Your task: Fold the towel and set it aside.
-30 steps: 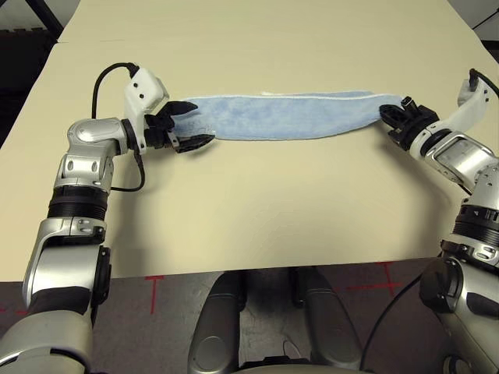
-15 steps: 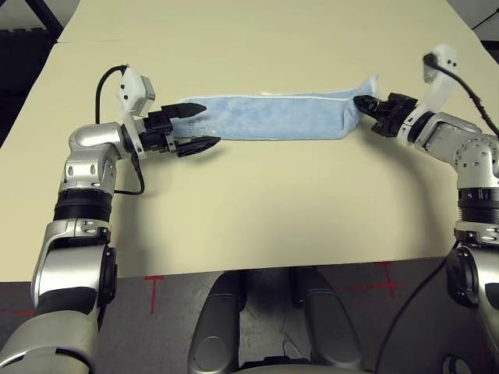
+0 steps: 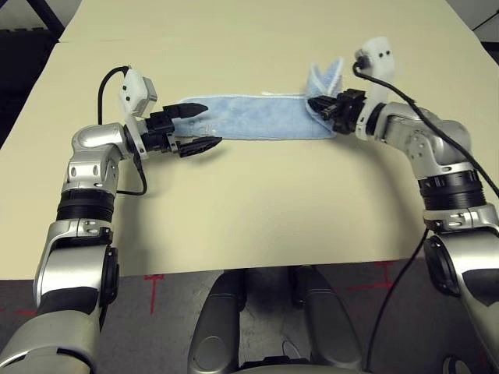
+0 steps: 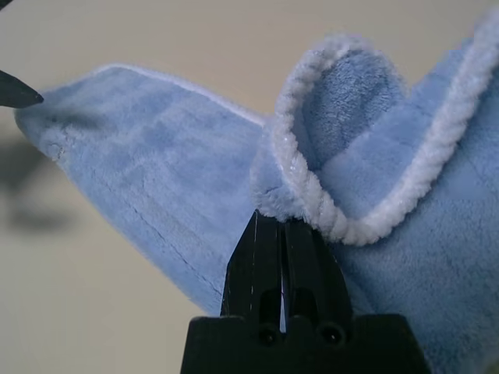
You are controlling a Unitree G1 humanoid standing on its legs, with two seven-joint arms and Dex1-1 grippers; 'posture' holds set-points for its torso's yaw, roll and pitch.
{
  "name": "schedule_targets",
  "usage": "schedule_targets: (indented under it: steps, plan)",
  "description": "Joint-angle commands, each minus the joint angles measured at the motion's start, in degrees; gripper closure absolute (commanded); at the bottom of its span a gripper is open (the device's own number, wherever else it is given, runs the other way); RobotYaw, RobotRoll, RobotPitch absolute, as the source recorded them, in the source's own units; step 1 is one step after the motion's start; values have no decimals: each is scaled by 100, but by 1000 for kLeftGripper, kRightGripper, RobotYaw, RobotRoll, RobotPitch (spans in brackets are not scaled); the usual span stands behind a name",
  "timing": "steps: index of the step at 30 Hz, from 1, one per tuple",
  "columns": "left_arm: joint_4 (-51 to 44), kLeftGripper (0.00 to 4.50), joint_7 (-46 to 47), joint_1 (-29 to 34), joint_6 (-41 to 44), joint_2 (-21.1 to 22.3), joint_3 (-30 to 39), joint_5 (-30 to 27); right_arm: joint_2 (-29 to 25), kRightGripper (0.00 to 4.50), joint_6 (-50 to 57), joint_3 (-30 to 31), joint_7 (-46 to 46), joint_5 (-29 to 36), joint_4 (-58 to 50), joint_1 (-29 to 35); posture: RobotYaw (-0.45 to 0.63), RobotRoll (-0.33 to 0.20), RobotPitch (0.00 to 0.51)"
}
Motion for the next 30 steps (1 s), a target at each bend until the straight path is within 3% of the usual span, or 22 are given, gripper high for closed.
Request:
schedule_targets:
  steps: [1, 17, 20, 30]
  plan:
    - [-195, 0, -33, 140, 88, 27, -37, -8, 2, 4476, 76, 175, 324, -116, 53, -54, 64, 0, 262]
    - [-160, 0, 291, 132, 17, 11, -81, 169, -9, 4476, 157, 632, 914, -517, -336, 119, 73, 0, 253]
    - [-179, 0, 288, 133, 33, 11, -105, 171, -26, 3720, -64, 683, 1157, -567, -404, 125, 69, 0, 250]
    - [-90, 0, 273, 41, -2, -40, -195, 220, -126, 36, -477, 935, 1990, -758, -369, 84, 55, 0, 250]
